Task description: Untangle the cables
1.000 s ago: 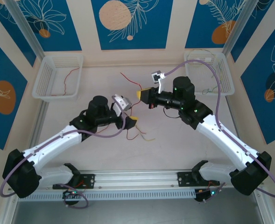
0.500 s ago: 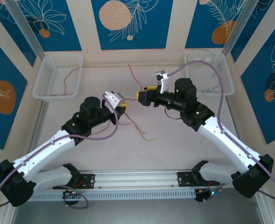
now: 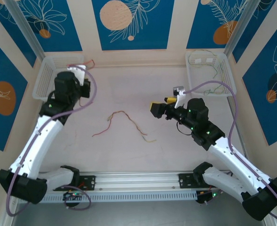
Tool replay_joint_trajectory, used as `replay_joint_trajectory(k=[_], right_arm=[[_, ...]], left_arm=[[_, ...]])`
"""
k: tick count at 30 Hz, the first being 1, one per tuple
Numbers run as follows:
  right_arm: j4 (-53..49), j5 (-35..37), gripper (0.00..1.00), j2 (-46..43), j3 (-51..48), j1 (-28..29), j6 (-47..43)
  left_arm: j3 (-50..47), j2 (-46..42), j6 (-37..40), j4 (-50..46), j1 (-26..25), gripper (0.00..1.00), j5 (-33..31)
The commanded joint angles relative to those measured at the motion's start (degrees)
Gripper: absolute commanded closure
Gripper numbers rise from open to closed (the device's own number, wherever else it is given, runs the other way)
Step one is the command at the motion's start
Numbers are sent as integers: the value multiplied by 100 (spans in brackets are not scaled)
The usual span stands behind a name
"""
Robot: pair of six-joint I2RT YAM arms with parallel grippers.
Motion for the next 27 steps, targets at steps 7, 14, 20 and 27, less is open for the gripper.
replay_joint_trajectory(k=[7,14,20,27], right_arm=[[145,151,1,-131,-127,-97,14],[110,54,0,-263,-121,-112,-46],[3,68,0,-528,-207,-118,-113],[-115,36,0,-673,-191,-120,-123]], left_arm=[[2853,2125,591,-1841,1104,100,-636],[4377,3658,668,-2121,2014,100,-326],[5618,5124,820,-2544,2433,100,-216],[5991,6079,858,-2235,2662,100,-57]])
